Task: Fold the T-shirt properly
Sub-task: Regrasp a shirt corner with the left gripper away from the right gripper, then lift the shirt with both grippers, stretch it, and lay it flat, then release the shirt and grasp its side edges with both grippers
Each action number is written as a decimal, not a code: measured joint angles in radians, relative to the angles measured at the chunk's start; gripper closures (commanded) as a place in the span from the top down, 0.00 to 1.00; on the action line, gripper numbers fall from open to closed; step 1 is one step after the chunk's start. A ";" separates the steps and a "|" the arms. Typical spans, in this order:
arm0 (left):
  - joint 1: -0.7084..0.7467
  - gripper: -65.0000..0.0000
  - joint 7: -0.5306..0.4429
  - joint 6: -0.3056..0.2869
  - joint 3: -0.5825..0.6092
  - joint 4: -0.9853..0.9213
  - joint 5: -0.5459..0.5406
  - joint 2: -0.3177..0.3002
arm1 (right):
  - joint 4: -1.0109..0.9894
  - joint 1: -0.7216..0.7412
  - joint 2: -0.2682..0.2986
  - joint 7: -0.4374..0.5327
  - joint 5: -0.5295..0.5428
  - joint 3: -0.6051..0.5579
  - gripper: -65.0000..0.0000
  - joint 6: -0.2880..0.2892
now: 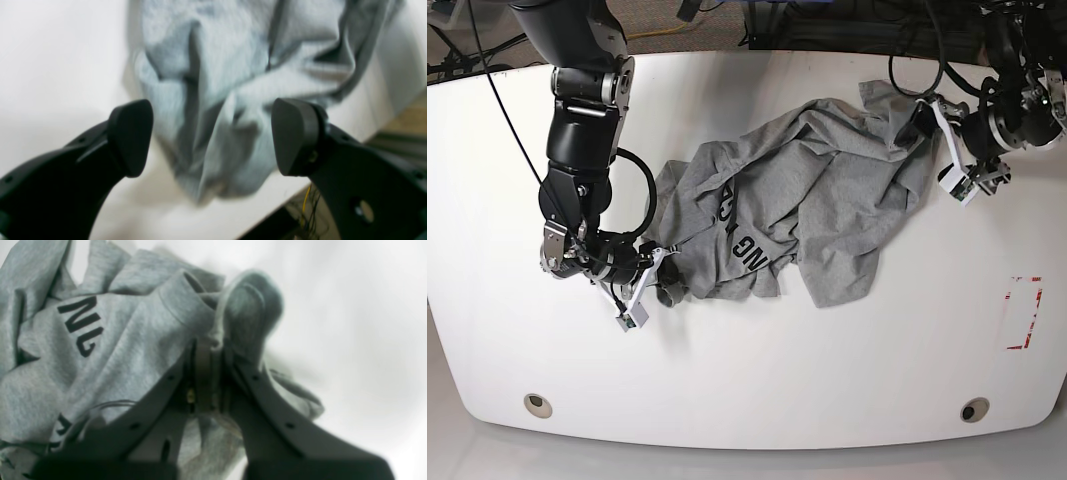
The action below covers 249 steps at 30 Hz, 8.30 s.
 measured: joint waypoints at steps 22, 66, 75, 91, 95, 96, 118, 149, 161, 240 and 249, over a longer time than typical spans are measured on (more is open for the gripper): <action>0.121 0.80 -0.005 0.000 0.164 -0.003 0.121 -0.077 | 0.000 -0.027 -0.002 0.008 0.008 0.003 0.01 0.000; 0.034 0.01 -0.090 -0.001 0.213 0.002 0.472 -0.039 | 0.135 -0.041 -0.002 -0.017 0.006 0.006 0.00 0.000; -0.158 0.01 -0.064 -0.003 0.220 -0.002 0.500 -0.037 | 0.230 0.022 0.020 -0.037 -0.003 -0.004 0.00 0.002; -0.703 0.01 0.137 -0.003 0.289 0.003 0.496 -0.031 | 0.236 0.349 0.148 -0.055 0.006 -0.007 0.00 0.003; -0.819 0.01 0.143 -0.003 0.285 0.004 0.499 -0.034 | 0.237 0.450 0.173 -0.098 0.004 -0.006 0.00 0.004; -0.842 0.01 0.145 -0.003 0.285 0.003 0.498 -0.034 | 0.237 0.469 0.177 -0.101 0.008 -0.006 0.00 0.005; -0.972 0.01 0.139 -0.003 0.287 0.000 0.486 -0.106 | 0.402 0.445 0.270 -0.208 0.026 0.002 0.00 0.006; -0.111 0.01 0.125 -0.004 0.211 0.014 0.483 -0.103 | 0.708 -0.425 0.173 -0.196 0.031 0.253 0.00 0.010; 0.016 0.37 0.121 -0.003 0.211 0.014 0.500 -0.104 | 0.710 -0.573 0.161 -0.191 0.031 0.274 0.01 0.007; -0.379 0.91 0.127 0.000 -0.292 -0.090 0.516 0.131 | -0.440 0.098 0.187 0.372 0.008 -0.002 0.18 -0.003; -0.490 0.91 0.061 0.000 -0.367 -0.334 0.563 0.171 | -0.441 0.097 0.189 0.363 0.009 -0.002 0.16 -0.004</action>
